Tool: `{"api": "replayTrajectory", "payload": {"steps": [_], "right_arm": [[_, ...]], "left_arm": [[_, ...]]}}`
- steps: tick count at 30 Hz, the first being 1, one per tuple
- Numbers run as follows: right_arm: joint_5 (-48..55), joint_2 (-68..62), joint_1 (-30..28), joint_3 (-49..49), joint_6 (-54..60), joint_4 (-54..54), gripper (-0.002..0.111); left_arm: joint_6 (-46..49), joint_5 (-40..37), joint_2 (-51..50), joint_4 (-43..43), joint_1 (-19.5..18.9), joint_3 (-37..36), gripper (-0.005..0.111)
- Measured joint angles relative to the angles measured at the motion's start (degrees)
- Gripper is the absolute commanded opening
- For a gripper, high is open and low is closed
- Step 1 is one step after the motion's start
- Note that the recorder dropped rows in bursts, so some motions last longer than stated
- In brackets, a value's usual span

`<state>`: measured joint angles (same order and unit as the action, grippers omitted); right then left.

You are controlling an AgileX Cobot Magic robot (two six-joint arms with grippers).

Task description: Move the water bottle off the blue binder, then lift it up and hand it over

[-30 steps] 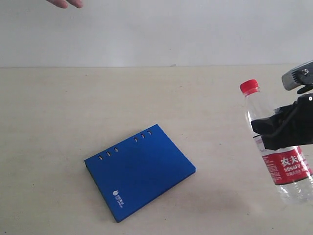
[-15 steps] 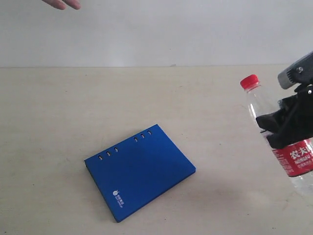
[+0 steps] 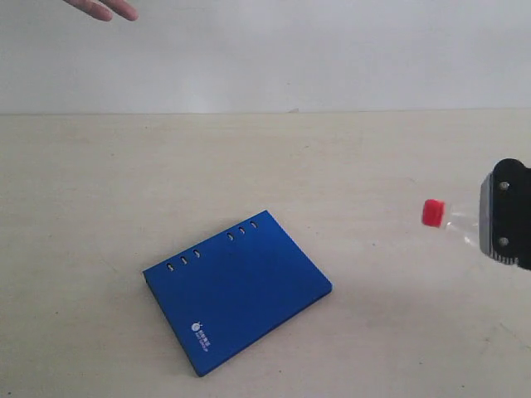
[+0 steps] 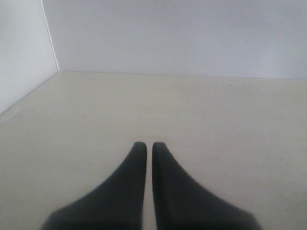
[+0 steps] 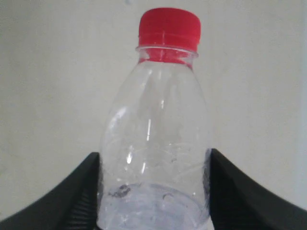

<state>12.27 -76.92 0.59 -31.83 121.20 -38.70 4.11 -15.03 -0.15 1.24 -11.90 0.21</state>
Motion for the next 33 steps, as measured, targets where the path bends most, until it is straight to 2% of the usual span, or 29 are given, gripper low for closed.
{"api": "replayTrajectory", "payload": {"steps": [4, 7, 9, 12, 13, 17, 19, 23, 28, 33], "right_arm": [[-16.13, -0.09, 0.00, 0.00, -0.47, 4.14, 0.000], [-24.56, -0.09, 0.00, 0.00, -9.13, 8.11, 0.000], [-29.22, 0.17, 0.00, 0.00, -21.50, 14.22, 0.000], [-37.76, 2.07, 0.00, 0.00, -49.35, 26.00, 0.000], [-41.98, 2.93, 0.00, 0.00, -61.96, 29.87, 0.000], [-50.79, 4.97, 0.00, -0.05, -92.84, 36.29, 0.000], [-50.54, 5.07, 0.00, -0.05, -105.55, 37.57, 0.000], [-42.31, 4.41, 0.00, 0.08, -124.73, 38.70, 0.000], [-40.24, 1.38, 0.00, 3.69, -134.46, 41.30, 0.000], [-51.16, -3.32, 0.00, 7.28, -131.98, 53.34, 0.000]], "left_arm": [[0.00, 0.00, 0.00, 0.00, 0.00, 0.00, 0.004], [0.00, 0.00, 0.00, 0.00, 0.00, 0.00, 0.004], [0.00, 0.00, 0.00, 0.00, 0.00, 0.00, 0.004], [0.00, 0.00, 0.00, 0.00, 0.00, 0.00, 0.004], [0.00, 0.00, 0.00, 0.00, 0.00, 0.00, 0.004], [0.00, 0.00, 0.00, 0.00, 0.00, 0.00, 0.004], [0.00, 0.00, 0.00, 0.00, 0.00, 0.00, 0.004], [0.00, 0.00, 0.00, 0.00, 0.00, 0.00, 0.004], [0.00, 0.00, 0.00, 0.00, 0.00, 0.00, 0.004], [0.00, 0.00, 0.00, 0.00, 0.00, 0.00, 0.004]]}}
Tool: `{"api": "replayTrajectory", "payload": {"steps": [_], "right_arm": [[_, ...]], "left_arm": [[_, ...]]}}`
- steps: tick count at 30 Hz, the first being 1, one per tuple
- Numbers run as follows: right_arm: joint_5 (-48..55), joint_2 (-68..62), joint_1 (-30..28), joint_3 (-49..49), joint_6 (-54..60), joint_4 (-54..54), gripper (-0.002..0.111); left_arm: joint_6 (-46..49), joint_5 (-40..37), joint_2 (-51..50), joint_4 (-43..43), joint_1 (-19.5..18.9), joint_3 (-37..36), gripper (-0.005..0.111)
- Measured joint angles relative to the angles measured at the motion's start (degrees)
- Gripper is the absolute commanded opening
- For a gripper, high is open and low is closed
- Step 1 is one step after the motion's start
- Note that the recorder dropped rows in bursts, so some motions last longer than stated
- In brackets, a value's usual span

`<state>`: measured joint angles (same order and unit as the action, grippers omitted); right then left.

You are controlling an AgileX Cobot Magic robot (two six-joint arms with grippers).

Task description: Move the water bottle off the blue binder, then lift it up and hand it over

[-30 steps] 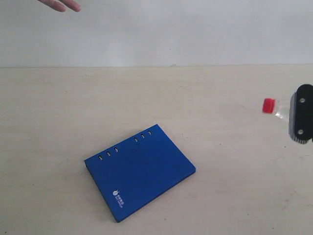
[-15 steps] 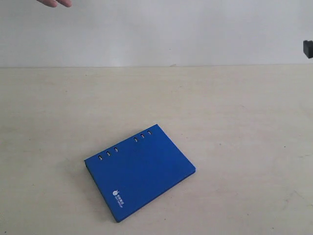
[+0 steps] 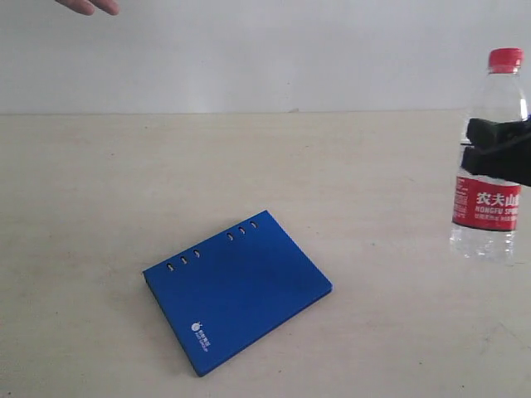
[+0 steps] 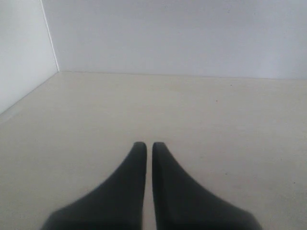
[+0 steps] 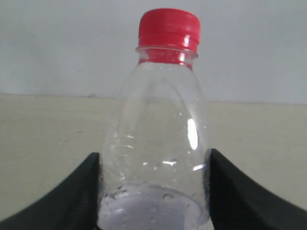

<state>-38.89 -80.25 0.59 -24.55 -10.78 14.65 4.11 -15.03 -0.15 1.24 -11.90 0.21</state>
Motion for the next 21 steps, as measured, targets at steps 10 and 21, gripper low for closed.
{"api": "replayTrajectory", "payload": {"steps": [10, 21], "right_arm": [[-16.60, -13.33, 0.00, 0.48, 6.08, 5.72, 0.000], [-24.45, -27.29, 0.00, -8.99, 10.32, 5.38, 0.000]], "left_arm": [[0.00, 0.00, 0.00, 0.00, 0.00, 0.00, 0.004], [0.00, 0.00, 0.00, 0.00, 0.00, 0.00, 0.004]]}}
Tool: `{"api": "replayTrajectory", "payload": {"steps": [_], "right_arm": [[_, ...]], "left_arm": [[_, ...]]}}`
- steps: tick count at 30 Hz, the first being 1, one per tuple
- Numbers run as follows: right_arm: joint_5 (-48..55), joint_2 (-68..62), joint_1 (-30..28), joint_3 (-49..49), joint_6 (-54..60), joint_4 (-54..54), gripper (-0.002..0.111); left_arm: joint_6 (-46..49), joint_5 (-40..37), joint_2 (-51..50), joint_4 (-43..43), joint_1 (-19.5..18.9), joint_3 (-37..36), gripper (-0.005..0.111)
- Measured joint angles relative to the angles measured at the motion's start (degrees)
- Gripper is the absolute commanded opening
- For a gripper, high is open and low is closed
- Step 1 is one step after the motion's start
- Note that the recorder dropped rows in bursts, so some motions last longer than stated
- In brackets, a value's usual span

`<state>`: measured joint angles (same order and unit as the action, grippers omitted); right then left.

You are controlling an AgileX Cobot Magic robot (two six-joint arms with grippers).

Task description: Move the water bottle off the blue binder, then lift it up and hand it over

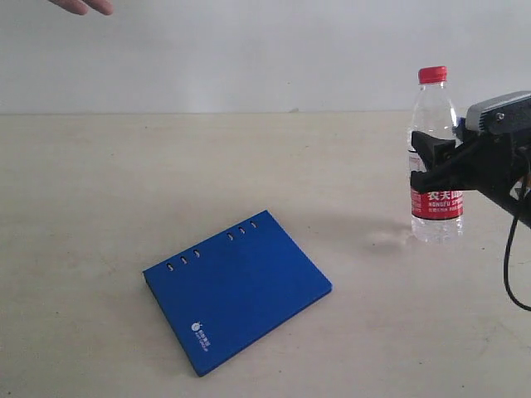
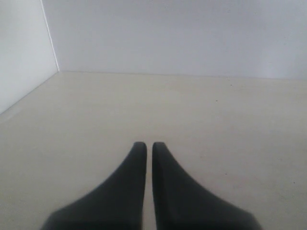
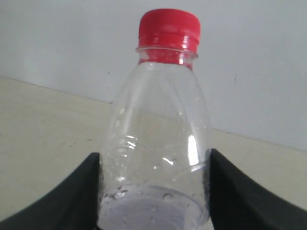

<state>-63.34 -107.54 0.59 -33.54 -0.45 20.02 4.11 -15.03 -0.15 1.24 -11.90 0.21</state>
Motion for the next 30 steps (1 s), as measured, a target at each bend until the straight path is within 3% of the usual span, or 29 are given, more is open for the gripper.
{"api": "replayTrajectory", "payload": {"steps": [10, 22, 30], "right_arm": [[-0.92, -2.01, 0.00, -1.26, -0.20, -0.26, 0.000], [0.86, -1.91, 0.00, -1.39, -1.64, 10.26, 0.000], [8.11, -0.56, 0.00, -1.29, -3.65, 18.16, 0.000]], "left_arm": [[0.00, 0.00, 0.00, 0.00, 0.00, 0.00, 0.004], [0.00, 0.00, 0.00, 0.00, 0.00, 0.00, 0.004], [0.00, 0.00, 0.00, 0.00, 0.00, 0.00, 0.004]]}}
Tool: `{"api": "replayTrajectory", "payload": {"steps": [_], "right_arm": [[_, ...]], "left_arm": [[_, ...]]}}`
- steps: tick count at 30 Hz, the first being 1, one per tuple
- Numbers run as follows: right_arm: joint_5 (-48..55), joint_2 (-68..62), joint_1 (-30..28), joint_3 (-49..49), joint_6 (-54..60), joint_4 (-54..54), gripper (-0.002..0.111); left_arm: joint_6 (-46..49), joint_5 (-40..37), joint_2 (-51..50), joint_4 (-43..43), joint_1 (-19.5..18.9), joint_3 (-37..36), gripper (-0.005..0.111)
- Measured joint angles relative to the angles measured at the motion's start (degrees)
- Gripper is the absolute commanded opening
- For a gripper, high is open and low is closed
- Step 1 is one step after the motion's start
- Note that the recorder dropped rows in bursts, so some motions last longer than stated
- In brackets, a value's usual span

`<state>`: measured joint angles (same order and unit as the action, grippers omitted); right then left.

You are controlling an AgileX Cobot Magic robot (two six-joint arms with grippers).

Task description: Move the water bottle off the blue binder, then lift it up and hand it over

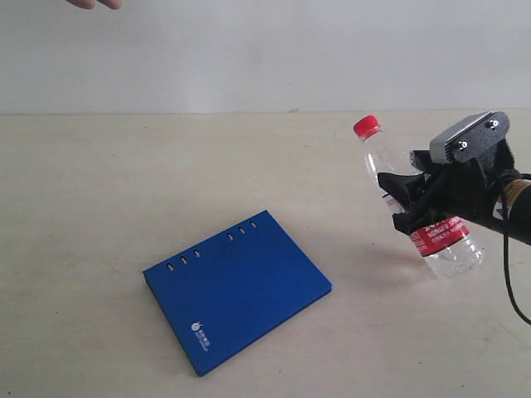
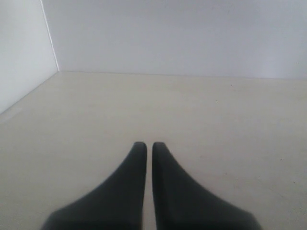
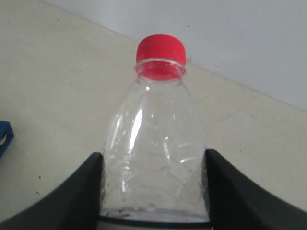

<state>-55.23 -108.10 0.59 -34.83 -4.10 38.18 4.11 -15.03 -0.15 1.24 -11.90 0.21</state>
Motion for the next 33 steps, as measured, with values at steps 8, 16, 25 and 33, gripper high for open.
{"api": "replayTrajectory", "payload": {"steps": [8, 16, 25, 33], "right_arm": [[0.94, 0.26, 0.00, 0.00, -1.55, 0.46, 0.000], [-10.54, 0.26, -2.89, -0.04, -3.71, -3.48, 0.000], [-9.97, 0.26, -10.32, -4.80, -13.96, -6.03, 0.000], [-12.92, 0.26, -11.20, -7.35, -9.02, -7.40, 0.000]], "left_arm": [[0.00, 0.00, 0.00, 0.00, 0.00, 0.00, 0.004], [0.00, 0.00, 0.00, 0.00, 0.00, 0.00, 0.004], [0.00, 0.00, 0.00, 0.00, 0.00, 0.00, 0.004], [0.00, 0.00, 0.00, 0.00, 0.00, 0.00, 0.004]]}}
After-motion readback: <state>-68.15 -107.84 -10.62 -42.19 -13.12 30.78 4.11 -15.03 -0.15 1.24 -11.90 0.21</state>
